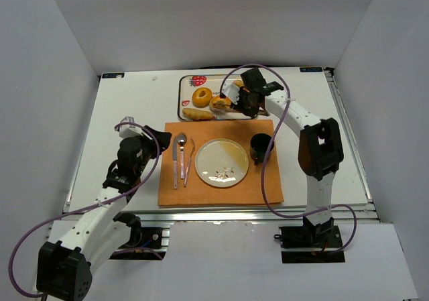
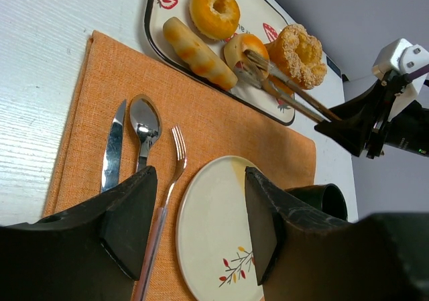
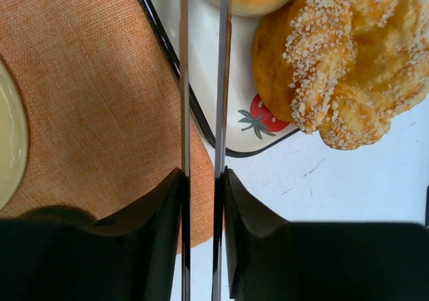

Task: Place the bread

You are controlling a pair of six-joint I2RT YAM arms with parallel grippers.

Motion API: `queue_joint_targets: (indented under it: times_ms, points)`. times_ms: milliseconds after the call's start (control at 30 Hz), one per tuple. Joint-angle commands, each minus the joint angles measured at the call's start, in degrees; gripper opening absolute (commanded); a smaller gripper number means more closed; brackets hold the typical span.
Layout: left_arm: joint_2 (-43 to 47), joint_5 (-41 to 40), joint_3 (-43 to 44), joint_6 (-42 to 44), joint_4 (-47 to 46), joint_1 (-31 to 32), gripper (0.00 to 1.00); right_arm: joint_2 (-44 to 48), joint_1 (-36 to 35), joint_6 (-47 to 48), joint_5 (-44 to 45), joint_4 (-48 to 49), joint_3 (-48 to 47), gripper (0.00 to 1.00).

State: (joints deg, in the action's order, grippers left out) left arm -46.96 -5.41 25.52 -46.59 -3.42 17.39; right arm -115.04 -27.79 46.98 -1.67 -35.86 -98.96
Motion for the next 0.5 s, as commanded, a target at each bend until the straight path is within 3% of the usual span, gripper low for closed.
queue_joint_targets:
  times_ms: [0,100,200,333,467]
  points:
    - [-0.1,-0.4,-0.1,-0.2,-0.8,0.0,0.65,0.3,-0.3,0.7,1.0,1.2,-3.0,0.29]
    - [0.3,-0.5,0.0,-0.3,-0.6,-0.1,0.65,3.0,-0.3,0.3,0.1,2.1,-2.0,0.13]
    - [0.6,-0.6,0.1,-0.3,-0.6,-0.1,0.65,7.1,-0.2,-1.3,-1.8,2.8,-0.4,0.07]
    - [0.5,-0.7,0.8,0.1,-0.5,-0.1,0.65,13.6,0.5,-3.6,-7.2,1.1,1.5,0.05]
    - [0.2,-0.9,1.3,0.5,-0.4,-0.1,0.65,23.6,0.6,-1.6,-15.3,-2.8,12.2,0.05]
